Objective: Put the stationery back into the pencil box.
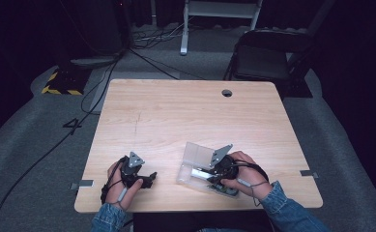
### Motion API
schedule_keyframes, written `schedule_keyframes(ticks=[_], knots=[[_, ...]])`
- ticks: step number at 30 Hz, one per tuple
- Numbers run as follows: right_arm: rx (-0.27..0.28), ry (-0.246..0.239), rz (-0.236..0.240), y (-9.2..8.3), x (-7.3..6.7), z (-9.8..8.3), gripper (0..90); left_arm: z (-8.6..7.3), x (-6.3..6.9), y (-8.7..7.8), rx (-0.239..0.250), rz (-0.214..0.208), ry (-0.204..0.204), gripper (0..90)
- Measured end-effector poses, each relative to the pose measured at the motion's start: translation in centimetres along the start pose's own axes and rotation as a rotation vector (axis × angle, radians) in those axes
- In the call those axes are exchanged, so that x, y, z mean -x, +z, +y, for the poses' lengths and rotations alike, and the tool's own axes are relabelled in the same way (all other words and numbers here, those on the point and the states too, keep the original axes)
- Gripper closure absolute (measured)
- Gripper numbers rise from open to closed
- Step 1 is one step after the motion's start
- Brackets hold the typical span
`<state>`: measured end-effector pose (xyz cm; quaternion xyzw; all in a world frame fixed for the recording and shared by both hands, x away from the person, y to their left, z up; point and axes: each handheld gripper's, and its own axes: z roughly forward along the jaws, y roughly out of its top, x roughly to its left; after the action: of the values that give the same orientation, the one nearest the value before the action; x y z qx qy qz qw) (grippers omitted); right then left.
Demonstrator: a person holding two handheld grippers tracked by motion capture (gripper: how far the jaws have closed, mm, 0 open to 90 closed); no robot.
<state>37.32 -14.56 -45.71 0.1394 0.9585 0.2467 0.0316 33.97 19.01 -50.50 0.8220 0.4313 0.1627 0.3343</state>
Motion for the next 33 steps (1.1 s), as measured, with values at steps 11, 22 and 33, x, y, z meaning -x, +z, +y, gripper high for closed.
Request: schedule_keyframes(ticks=[11, 22, 33], knots=[[0.075, 0.027, -0.034, -1.7, 0.3, 0.0, 60.8, 0.1, -0.1, 0.0, -0.006, -0.001, 0.008, 12.1], [0.210, 0.079, -0.115, -4.8, 1.5, -0.6, 44.8, 0.1, -0.1, 0.0, -0.003, -0.004, 0.009, 12.0], [0.302, 0.164, -0.188, -8.0, 3.4, -2.3, 37.8, 0.0, -0.2, 0.0, -0.001, 0.001, 0.000, 11.9]])
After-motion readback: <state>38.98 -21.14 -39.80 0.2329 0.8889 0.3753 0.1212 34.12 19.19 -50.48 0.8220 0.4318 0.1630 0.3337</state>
